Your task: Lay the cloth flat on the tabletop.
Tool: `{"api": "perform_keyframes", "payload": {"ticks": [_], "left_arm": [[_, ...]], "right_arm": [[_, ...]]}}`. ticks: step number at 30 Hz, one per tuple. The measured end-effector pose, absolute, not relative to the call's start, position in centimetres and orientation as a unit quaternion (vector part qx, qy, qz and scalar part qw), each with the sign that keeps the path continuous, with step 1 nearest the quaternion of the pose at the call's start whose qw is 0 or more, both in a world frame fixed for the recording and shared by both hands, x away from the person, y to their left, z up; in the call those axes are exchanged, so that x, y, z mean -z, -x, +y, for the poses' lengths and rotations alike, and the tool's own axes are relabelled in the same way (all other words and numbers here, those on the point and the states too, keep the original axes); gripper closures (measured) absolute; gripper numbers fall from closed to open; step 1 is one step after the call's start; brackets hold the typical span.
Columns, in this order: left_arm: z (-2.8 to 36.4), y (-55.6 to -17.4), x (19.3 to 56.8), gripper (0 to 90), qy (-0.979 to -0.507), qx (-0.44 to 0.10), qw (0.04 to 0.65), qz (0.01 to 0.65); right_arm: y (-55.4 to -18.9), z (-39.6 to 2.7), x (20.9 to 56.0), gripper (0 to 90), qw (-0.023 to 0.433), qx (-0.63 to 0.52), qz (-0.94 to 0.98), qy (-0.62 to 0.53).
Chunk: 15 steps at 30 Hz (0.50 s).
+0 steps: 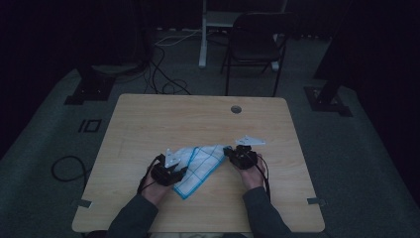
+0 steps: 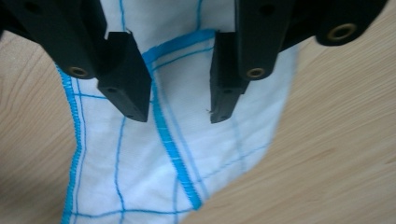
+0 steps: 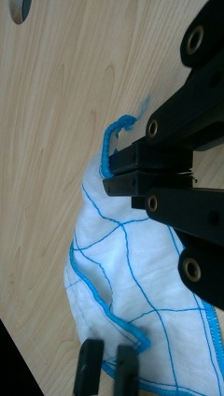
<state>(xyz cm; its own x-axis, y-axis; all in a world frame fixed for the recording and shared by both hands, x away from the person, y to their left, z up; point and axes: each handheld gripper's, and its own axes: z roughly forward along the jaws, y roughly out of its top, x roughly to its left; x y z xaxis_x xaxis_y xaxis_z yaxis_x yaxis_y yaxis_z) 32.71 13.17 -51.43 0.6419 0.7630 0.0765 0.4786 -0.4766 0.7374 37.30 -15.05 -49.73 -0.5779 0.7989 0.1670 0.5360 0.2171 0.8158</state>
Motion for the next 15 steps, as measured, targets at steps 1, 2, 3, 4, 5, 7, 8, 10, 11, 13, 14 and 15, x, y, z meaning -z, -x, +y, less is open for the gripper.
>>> {"api": "perform_keyframes", "payload": {"ticks": [1,2,3,4,5,7,8,10,11,13,14,15], "left_arm": [[12.9,-32.8,51.6,55.2,-0.838,-0.203,0.347,0.368],[12.8,-32.9,51.9,54.2,-0.841,-0.204,0.341,0.367],[12.6,-32.9,52.1,54.0,-0.842,-0.207,0.337,0.366],[12.5,-33.0,52.2,53.9,-0.844,-0.209,0.332,0.365],[12.5,-33.1,52.4,54.1,-0.847,-0.210,0.325,0.365],[12.5,-33.4,52.7,65.3,-0.848,-0.212,0.310,0.373],[12.6,-33.5,52.7,73.0,-0.847,-0.208,0.313,0.376],[13.0,-33.5,52.3,83.6,-0.842,-0.209,0.321,0.380],[13.2,-33.5,52.0,85.8,-0.839,-0.210,0.324,0.384],[13.6,-33.6,51.3,87.2,-0.834,-0.214,0.331,0.385],[13.9,-33.7,50.9,87.4,-0.832,-0.215,0.335,0.387],[14.2,-33.9,50.6,87.5,-0.829,-0.215,0.339,0.389]], "right_arm": [[-37.3,-15.1,49.8,89.3,0.146,-0.449,0.767,-0.435],[-37.3,-15.1,49.8,89.4,0.146,-0.449,0.767,-0.435],[-37.2,-15.1,49.8,89.3,0.146,-0.449,0.766,-0.435],[-37.2,-15.1,49.8,89.3,0.146,-0.450,0.766,-0.435],[-37.2,-15.2,49.7,89.3,0.146,-0.450,0.766,-0.435],[-37.1,-15.2,49.7,89.3,0.146,-0.451,0.765,-0.435],[-37.1,-15.2,49.7,89.3,0.147,-0.451,0.766,-0.435],[-37.0,-15.3,49.7,89.3,0.148,-0.451,0.766,-0.434],[-37.0,-15.3,49.7,89.3,0.148,-0.450,0.766,-0.434],[-36.9,-15.5,49.9,89.3,0.147,-0.449,0.766,-0.435],[-36.9,-15.5,49.9,89.3,0.147,-0.449,0.766,-0.437],[-36.9,-15.6,50.0,89.3,0.147,-0.450,0.766,-0.436]]}}
